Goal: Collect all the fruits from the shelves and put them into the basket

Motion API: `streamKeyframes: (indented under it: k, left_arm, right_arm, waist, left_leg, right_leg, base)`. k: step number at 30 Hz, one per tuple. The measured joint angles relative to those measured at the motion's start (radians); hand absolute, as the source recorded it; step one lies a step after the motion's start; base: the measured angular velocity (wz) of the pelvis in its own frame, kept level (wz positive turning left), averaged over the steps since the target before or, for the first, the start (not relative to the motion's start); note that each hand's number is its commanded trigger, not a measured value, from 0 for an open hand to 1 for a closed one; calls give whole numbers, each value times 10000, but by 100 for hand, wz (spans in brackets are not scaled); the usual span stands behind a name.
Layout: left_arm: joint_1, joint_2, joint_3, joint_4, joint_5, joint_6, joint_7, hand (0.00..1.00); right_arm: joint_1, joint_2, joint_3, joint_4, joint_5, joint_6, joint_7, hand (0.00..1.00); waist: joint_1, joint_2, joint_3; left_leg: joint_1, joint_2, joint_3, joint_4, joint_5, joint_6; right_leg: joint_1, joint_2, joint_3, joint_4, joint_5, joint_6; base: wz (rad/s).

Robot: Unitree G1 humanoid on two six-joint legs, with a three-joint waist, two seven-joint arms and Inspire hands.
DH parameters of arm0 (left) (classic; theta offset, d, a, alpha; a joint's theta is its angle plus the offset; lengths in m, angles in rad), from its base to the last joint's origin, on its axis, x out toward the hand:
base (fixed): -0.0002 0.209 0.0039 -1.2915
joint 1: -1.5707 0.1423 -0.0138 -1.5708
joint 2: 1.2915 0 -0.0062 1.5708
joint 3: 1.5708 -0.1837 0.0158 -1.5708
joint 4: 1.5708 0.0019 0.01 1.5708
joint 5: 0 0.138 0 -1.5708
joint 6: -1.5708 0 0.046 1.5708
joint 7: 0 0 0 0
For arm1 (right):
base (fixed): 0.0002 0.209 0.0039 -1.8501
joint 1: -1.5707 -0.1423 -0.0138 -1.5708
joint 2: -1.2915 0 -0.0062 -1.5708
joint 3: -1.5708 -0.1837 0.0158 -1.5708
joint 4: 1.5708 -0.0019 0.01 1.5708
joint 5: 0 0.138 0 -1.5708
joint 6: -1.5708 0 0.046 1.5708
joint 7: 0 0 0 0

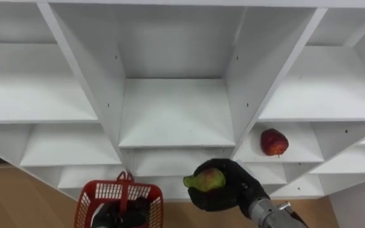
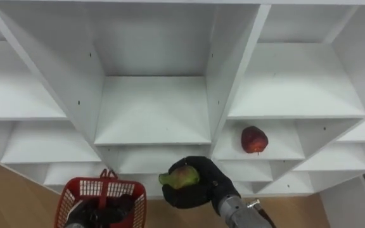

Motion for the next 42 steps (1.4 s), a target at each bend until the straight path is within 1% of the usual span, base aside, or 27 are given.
streamKeyframes:
  k: [1, 2, 3, 5, 10, 12, 18, 20, 22, 23, 24, 28, 29, 32, 38, 42]
  left_arm:
    - [-24, -10, -28, 0, -1, 0, -7, 100]
    - [-44, -49, -44, 0, -9, -1, -7, 100]
    - [-71, -74, -46, 1, -97, -1, -8, 100]
    - [-108, -78, -90, 1, -246, -1, -56, 100]
    - [-153, -163, -201, 1, -282, -1, -262, 100]
    - [-170, -209, -218, 3, -282, 0, -311, 100]
    - [-329, -210, -381, 161, -285, -2, -522, 100]
    - [-424, -158, -594, 191, -285, -10, -662, 100]
    - [-497, -158, -823, 194, -276, -26, -700, 100]
    - [-496, -152, -984, 249, -258, -113, -772, 100]
    - [-496, -160, -996, 280, -233, -126, -933, 100]
    - [-509, -144, -1000, 322, -186, -197, -1172, 100]
    - [-511, -121, -1096, 370, -229, -196, -1237, 100]
    - [-533, -106, -1371, 370, -235, -193, -1432, 100]
    - [-685, -122, -1579, 390, -181, -193, -1728, 100]
    - [-733, -126, -1584, 394, -180, -193, -1832, 100]
  right_arm:
    - [-26, 3, 0, 144, -21, 1, 4, 100]
    - [-68, 9, -1, 431, -31, 0, 9, 100]
    - [-166, 6, 1, 695, -29, 0, 11, 100]
    - [-298, -18, -1, 956, -25, 6, 4, 100]
    - [-624, -35, -14, 1338, -20, 6, -51, 100]
    - [-757, -12, -1, 1478, -19, 1, -109, 100]
    - [-1039, 37, 70, 2221, -3, -23, -266, 100]
    - [-1261, 7, 348, 2641, 25, -39, -465, 100]
    - [-1390, 43, 461, 2905, 22, -56, -588, 100]
    - [-1489, 92, 518, 3176, -22, -134, -608, 100]
    - [-1628, 151, 526, 3453, -150, -139, -613, 100]
    - [-1837, 237, 526, 3774, -527, -171, -613, 100]
    - [-1959, 289, 598, 3965, -596, -180, -614, 100]
    - [-2227, 287, 681, 4077, -728, -172, -549, 100]
    - [-3002, 359, 954, 4239, -1152, -175, -484, 100]
    - [-3221, 426, 1151, 4467, -1350, -174, -408, 100]
  waist:
    - [3, 18, 11]
    - [9, 57, 3]
    - [35, 105, 23]
    - [44, 164, 13]
    - [46, 298, 39]
    - [48, 345, 36]
    - [91, 473, 33]
    - [85, 528, -1]
    - [88, 561, 6]
    - [85, 593, 4]
    - [74, 617, 3]
    - [48, 622, 2]
    - [41, 626, 5]
    - [78, 677, 34]
    - [91, 787, 88]
    - [109, 790, 90]
  left_leg:
    - [-37, 2, 9, 1, 0, 0]
    - [-131, 13, 56, 28, 1, 0]
    - [-198, 22, 117, 36, 2, -1]
    - [-328, 23, 148, 75, 4, -1]
    - [-399, 28, 155, 150, 6, -3]
    - [-443, 28, 155, 200, 6, -3]
    - [-489, 29, 157, 281, 6, -3]
    - [-631, 25, 158, 326, 6, -3]
    - [-685, 25, 174, 349, 8, -2]
    - [-693, 25, 189, 361, 8, -2]
    - [-714, 24, 213, 363, 7, -2]
    - [-906, 18, 236, 497, 8, -2]
    - [-951, 18, 241, 544, 7, -2]
    - [-1029, 13, 241, 564, 8, -2]
    - [-1200, 9, 263, 646, 11, -6]
    - [-1252, 9, 262, 670, 12, -7]
  right_leg:
    - [-32, 3, -1, -18, 22, -7]
    - [-118, 11, 12, -36, 57, -17]
    - [-201, 11, 10, -41, 86, -33]
    - [-328, 9, 24, -27, 95, -43]
    - [-346, 6, 25, -65, 96, -44]
    - [-353, 0, 31, -77, 96, -44]
    - [-376, -7, 9, -76, 109, -46]
    - [-490, -20, -1, -77, 152, -52]
    - [-535, -22, 2, -88, 190, -64]
    - [-531, -25, 9, -72, 189, -64]
    - [-547, -29, 14, -62, 190, -65]
    - [-778, -42, 31, 17, 211, -90]
    - [-819, -47, 24, 54, 210, -93]
    - [-898, -59, 19, 88, 219, -108]
    - [-1067, -76, 6, 140, 238, -136]
    - [-1111, -88, 1, 169, 235, -138]
  base:
    - [-7]
    - [-11]
    - [-11]
    - [-7]
    - [1]
    - [5]
    - [1]
    - [0]
    - [0]
    - [-4]
    - [-4]
    - [-1]
    - [0]
    - [0]
    - [0]
    - [0]
